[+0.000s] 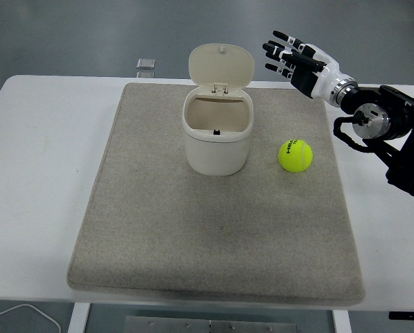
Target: Pick up the tennis ball and place it in the box.
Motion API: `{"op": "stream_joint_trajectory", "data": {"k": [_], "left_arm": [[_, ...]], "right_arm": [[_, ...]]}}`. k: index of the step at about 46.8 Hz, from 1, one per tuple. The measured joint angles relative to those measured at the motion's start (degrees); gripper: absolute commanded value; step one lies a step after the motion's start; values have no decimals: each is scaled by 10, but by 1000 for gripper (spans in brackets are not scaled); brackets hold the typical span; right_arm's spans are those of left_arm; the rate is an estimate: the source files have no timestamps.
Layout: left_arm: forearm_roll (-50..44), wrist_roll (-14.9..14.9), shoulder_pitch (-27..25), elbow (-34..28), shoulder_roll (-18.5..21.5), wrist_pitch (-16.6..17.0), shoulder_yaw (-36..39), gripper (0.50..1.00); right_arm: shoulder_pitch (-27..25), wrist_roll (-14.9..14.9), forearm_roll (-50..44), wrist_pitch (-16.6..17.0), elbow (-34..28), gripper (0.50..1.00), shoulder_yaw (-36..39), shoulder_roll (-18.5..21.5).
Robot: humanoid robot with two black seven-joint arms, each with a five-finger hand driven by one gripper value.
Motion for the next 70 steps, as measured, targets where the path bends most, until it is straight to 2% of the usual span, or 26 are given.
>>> {"op": "stream_joint_trajectory", "data": {"k": [12, 30, 51, 62, 70], "left_arm": [[0, 0, 0, 0, 0, 1, 0, 996], [0, 0, 0, 0, 0, 0, 0, 996], [0, 0, 0, 0, 0, 0, 0, 996], [0, 0, 0, 0, 0, 0, 0, 996], [0, 0, 0, 0, 0, 1, 0, 996]], "right_arm": [[-1, 2, -6, 12, 0, 921, -6, -8], [10, 3, -91, 16, 0, 921, -26, -45], [40, 3, -126, 16, 3, 921, -79, -39], [70, 3, -138, 17, 3, 921, -132, -38], [78, 14, -166, 19, 8, 921, -150, -38]]}}
